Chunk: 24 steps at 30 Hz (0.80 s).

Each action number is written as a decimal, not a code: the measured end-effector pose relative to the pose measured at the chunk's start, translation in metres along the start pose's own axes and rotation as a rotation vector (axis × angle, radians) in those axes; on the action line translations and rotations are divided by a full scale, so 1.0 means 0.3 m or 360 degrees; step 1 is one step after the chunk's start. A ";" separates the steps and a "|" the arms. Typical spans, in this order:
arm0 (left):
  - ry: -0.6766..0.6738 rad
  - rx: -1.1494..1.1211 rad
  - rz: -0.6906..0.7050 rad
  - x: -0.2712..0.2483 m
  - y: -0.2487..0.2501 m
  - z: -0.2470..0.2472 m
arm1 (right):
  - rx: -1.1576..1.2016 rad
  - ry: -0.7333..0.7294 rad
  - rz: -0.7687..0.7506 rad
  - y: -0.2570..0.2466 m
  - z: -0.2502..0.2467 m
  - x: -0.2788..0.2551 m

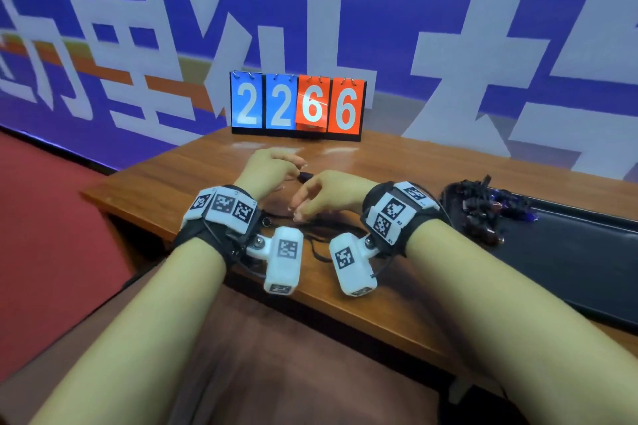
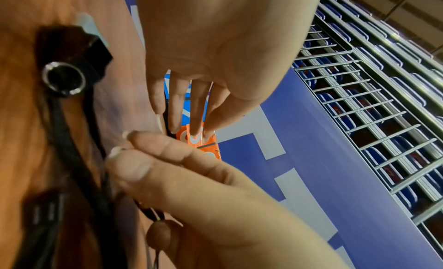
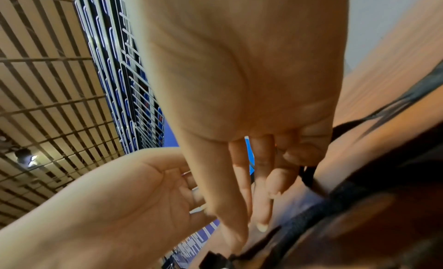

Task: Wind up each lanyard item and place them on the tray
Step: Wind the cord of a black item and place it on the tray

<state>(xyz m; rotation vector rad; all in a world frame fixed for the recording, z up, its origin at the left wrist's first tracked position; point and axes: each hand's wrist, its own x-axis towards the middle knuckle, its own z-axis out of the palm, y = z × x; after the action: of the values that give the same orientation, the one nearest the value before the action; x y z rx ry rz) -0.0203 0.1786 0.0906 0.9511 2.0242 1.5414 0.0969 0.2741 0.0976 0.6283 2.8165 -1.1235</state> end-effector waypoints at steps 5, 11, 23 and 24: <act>0.0030 0.0010 -0.0018 0.003 -0.035 -0.039 | -0.0120 -0.0068 0.0100 -0.022 0.055 0.049; 0.0001 0.0049 -0.0045 0.011 -0.063 -0.060 | -0.0164 -0.0081 0.0080 -0.037 0.065 0.056; -0.0510 0.0157 0.0100 -0.026 0.008 0.060 | 0.0988 0.0597 -0.0121 0.007 -0.148 -0.085; -0.0530 0.0088 0.0141 -0.026 0.015 0.079 | 0.1050 0.0685 -0.0138 0.019 -0.170 -0.111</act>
<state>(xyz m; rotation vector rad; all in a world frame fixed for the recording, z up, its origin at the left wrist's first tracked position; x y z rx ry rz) 0.0023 0.1893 0.0875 1.2425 1.8165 1.2743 0.1350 0.3004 0.1377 0.8738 2.7717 -2.2047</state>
